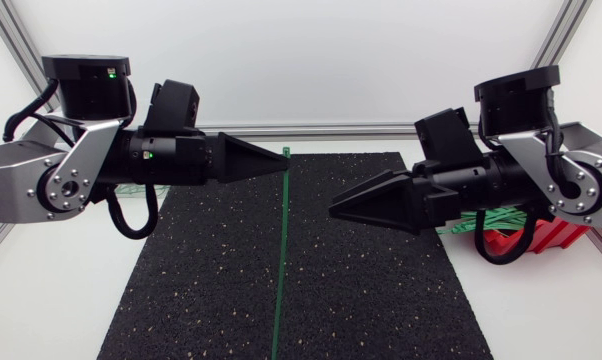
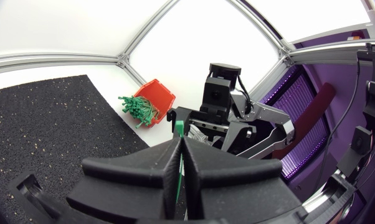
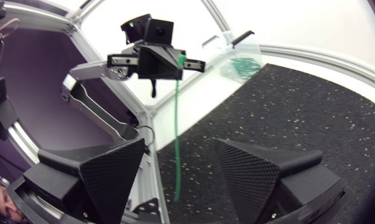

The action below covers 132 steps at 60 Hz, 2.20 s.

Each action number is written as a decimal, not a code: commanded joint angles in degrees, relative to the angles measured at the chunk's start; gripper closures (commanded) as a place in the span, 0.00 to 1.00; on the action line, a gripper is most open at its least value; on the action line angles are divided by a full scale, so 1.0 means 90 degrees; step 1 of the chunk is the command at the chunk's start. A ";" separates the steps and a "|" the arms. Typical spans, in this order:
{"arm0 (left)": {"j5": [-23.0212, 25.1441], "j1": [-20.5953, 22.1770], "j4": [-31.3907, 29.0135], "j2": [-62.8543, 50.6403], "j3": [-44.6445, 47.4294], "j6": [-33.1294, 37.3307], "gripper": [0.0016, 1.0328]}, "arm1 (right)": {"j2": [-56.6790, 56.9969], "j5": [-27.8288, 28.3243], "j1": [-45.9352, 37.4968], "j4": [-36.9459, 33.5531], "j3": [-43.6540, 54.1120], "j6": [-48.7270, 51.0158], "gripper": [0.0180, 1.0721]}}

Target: Take a green cable tie from the red box, thread the tail through the head to close it, then place it in the transparent bin on the left.

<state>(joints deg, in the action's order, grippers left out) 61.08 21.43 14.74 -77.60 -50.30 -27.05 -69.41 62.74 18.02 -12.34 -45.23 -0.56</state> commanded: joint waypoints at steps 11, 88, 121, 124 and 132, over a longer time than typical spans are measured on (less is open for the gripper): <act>0.0420 -0.0702 -0.0398 0.0039 -0.0563 0.0183 0.96 | 0.0085 -0.1405 -0.0245 -0.2233 -0.0648 0.3382 0.04; 0.0479 -0.1239 -0.3015 -0.0684 -0.2106 0.1765 0.96 | 0.1384 -0.6737 0.1923 0.1478 0.1588 0.8499 0.04; 0.0743 -0.1268 -0.3152 -0.1192 -0.2165 0.1169 0.96 | -0.0472 -0.5799 0.2265 0.6517 0.2848 1.1956 0.04; 0.0743 -0.1258 -0.3152 -0.1211 -0.2126 0.1082 0.96 | -0.0530 -0.5682 0.2402 0.6566 0.2838 1.2064 0.04; 0.0762 -0.1375 -0.3132 -0.1338 -0.2106 0.0798 0.96 | -0.0911 -0.5409 0.2568 0.6791 0.2897 1.2884 0.04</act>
<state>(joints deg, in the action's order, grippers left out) 67.11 10.13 -13.50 -88.01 -69.49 -17.43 -75.68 12.58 40.34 46.94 -20.56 110.06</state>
